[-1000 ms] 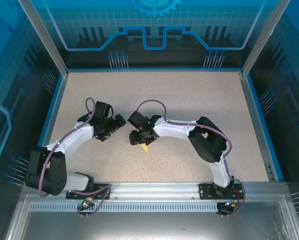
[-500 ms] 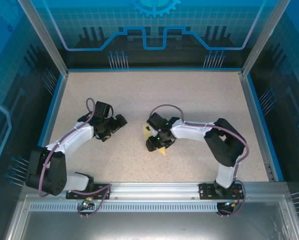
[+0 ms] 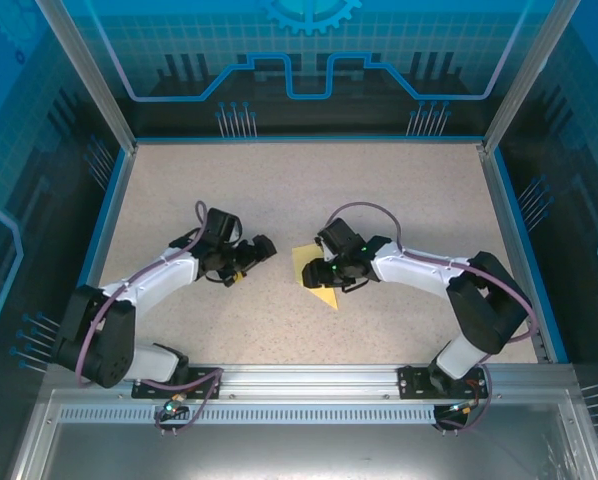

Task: Fold a paper plane with a square sheet of paper (pick it up from the middle)
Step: Fold the wing for the fifth time at the center of the table.

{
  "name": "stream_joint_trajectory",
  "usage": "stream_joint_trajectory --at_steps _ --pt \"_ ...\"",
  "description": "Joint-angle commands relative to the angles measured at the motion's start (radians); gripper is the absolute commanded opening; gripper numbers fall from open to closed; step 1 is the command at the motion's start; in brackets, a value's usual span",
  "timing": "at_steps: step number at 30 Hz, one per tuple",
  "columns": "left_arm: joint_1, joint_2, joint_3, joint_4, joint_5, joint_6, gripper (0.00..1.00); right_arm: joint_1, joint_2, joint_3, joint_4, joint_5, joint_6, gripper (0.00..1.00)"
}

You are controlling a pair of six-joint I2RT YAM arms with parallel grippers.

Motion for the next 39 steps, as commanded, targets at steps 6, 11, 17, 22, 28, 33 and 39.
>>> stream_joint_trajectory --at_steps 6,11,17,22,28,33,39 --pt "-0.079 0.091 0.001 0.121 0.142 -0.043 0.94 -0.063 0.078 -0.001 0.056 -0.039 0.036 0.53" --pt "-0.102 0.147 0.023 0.163 0.204 -0.064 0.85 -0.103 0.105 -0.037 0.09 -0.086 0.044 0.52" --pt "-0.134 0.208 0.04 0.215 0.255 -0.093 0.69 -0.157 0.103 -0.117 0.155 -0.158 0.069 0.49" --pt "-0.156 0.263 0.058 0.247 0.279 -0.113 0.56 -0.202 0.102 -0.166 0.207 -0.222 0.09 0.47" --pt "-0.176 0.309 0.082 0.237 0.263 -0.126 0.49 -0.243 0.109 -0.209 0.273 -0.291 0.123 0.45" --pt "-0.185 0.342 0.106 0.214 0.239 -0.134 0.43 -0.261 0.119 -0.23 0.307 -0.322 0.137 0.45" --pt "-0.196 0.369 0.143 0.149 0.188 -0.125 0.4 -0.276 0.115 -0.241 0.31 -0.326 0.134 0.43"
